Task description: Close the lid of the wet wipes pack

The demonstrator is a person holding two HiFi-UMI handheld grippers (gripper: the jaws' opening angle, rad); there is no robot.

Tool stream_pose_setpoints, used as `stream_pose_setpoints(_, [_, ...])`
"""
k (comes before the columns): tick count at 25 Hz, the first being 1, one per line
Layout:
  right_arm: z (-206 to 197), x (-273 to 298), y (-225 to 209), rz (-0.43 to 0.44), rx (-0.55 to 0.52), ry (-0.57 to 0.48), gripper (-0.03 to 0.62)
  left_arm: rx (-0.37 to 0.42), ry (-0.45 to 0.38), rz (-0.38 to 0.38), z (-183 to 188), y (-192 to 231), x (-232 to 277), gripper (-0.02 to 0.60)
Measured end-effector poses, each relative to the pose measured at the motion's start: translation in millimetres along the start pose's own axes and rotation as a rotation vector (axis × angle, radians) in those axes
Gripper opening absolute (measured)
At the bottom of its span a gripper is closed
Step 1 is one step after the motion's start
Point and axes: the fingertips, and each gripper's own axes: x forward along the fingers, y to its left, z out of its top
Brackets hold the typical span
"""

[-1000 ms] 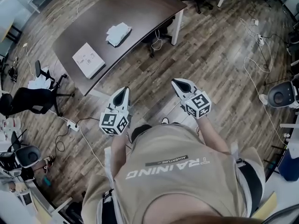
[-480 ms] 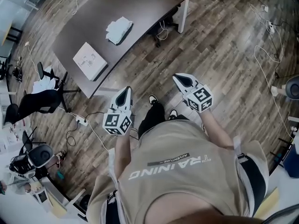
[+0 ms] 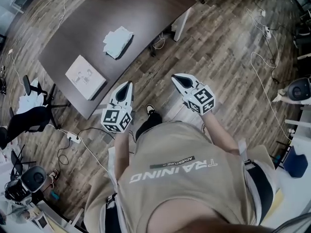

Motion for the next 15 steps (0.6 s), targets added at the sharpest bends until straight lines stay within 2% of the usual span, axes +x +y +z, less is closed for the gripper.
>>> stream_pose_setpoints(7, [33.1, 31.0, -17.2, -0.085, -0.054, 0.006, 0.014, -0.045, -0.011, -0.051, 4.5, 53.0, 35.2, 0.005])
stream_pose_setpoints(12, [26.5, 40.5, -22.8, -0.106, -0.053, 0.059, 0.014, -0.053, -0.023, -0.08, 11.2, 65.4, 48.1, 0.005])
stream_pose_setpoints(15, [20.6, 50.1, -21.5, -0.099, -0.03, 0.075, 0.014, -0.076, -0.003, -0.078, 1.6, 71.2, 51.3, 0.005])
